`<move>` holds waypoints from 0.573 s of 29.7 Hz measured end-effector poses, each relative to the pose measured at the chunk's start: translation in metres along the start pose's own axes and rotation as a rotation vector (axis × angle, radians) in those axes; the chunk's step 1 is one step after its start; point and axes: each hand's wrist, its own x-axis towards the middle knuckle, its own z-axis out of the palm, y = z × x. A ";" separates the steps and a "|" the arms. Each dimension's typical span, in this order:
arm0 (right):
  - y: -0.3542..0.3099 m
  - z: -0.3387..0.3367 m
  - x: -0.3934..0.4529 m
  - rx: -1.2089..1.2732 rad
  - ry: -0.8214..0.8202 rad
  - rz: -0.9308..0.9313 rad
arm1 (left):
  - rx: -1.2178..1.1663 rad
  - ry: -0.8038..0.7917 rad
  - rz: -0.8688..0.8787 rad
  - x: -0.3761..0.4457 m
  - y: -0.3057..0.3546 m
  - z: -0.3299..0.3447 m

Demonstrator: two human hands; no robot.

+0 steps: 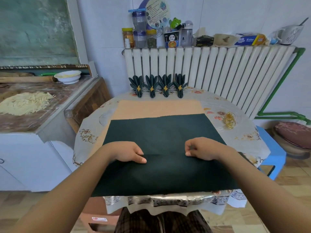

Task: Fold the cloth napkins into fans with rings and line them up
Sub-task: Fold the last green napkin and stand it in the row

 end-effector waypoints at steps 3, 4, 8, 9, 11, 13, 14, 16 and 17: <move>0.002 0.007 0.025 -0.060 0.181 0.028 | 0.216 0.123 -0.094 0.017 -0.008 -0.011; 0.003 0.008 0.035 -0.067 0.219 0.034 | 0.265 0.179 -0.128 0.024 -0.011 -0.013; 0.011 0.004 0.075 -0.132 0.233 0.022 | 0.355 0.490 -0.236 0.054 -0.021 -0.022; 0.014 0.000 0.087 -0.165 0.222 0.028 | 0.363 0.548 -0.251 0.062 -0.024 -0.025; 0.023 -0.007 0.110 -0.224 0.210 0.073 | 0.392 0.628 -0.268 0.079 -0.032 -0.032; 0.032 -0.011 0.133 -0.262 0.254 0.127 | 0.438 0.706 -0.275 0.096 -0.038 -0.039; 0.037 -0.012 0.144 -0.270 0.295 0.148 | 0.451 0.748 -0.272 0.105 -0.041 -0.043; 0.043 -0.014 0.165 -0.268 0.376 0.176 | 0.441 0.825 -0.246 0.123 -0.047 -0.051; 0.046 -0.014 0.174 -0.255 0.408 0.191 | 0.420 0.855 -0.231 0.132 -0.050 -0.055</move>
